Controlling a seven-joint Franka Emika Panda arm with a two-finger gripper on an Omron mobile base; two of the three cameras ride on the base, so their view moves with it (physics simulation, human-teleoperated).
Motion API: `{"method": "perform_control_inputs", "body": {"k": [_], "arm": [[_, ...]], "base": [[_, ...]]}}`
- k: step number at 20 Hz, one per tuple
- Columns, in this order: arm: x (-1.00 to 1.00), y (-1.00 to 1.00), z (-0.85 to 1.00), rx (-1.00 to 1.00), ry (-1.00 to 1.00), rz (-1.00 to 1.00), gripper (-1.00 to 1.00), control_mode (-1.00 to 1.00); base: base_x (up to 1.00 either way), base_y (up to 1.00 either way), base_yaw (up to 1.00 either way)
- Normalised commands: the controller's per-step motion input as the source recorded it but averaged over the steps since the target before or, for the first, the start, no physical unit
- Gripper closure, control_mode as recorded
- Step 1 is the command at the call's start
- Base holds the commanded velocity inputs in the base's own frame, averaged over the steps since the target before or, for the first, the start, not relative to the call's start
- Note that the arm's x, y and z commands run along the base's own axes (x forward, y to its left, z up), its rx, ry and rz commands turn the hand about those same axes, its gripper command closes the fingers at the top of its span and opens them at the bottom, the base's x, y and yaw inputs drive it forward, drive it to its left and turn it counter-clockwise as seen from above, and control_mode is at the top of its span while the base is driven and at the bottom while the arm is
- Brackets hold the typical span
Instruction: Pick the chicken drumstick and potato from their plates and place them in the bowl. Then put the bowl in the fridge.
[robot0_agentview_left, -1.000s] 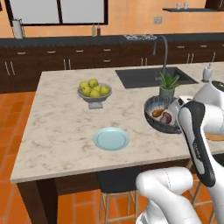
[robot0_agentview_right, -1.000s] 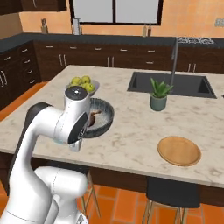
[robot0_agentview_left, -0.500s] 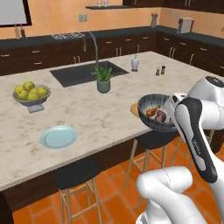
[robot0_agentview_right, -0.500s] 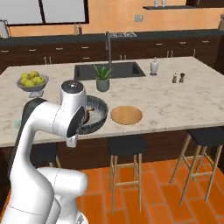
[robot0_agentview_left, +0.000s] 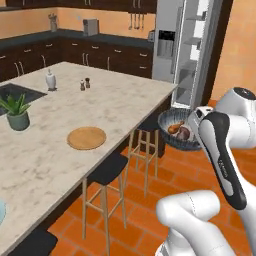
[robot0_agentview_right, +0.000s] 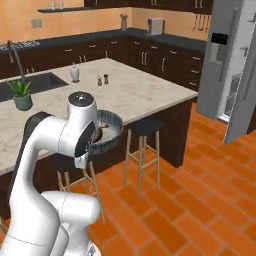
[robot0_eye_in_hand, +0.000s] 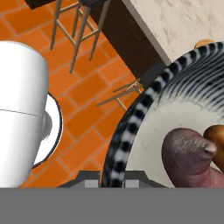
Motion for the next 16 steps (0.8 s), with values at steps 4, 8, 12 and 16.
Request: {"method": "perform_control_inputs", "body": {"k": [4, 8, 12, 16], "arm": [[0.00, 0.00, 0.00, 0.00, 0.00, 0.00, 1.00, 1.00], [0.00, 0.00, 0.00, 0.00, 0.00, 0.00, 1.00, 1.00], [0.00, 0.00, 0.00, 0.00, 0.00, 0.00, 1.00, 1.00], [0.00, 0.00, 0.00, 0.00, 0.00, 0.00, 1.00, 1.00]], "base": [[-0.64, -0.11, -0.54], [-1.00, 0.33, -0.63], [-1.00, 0.53, -0.69], [-0.96, 0.15, -0.61]]}}
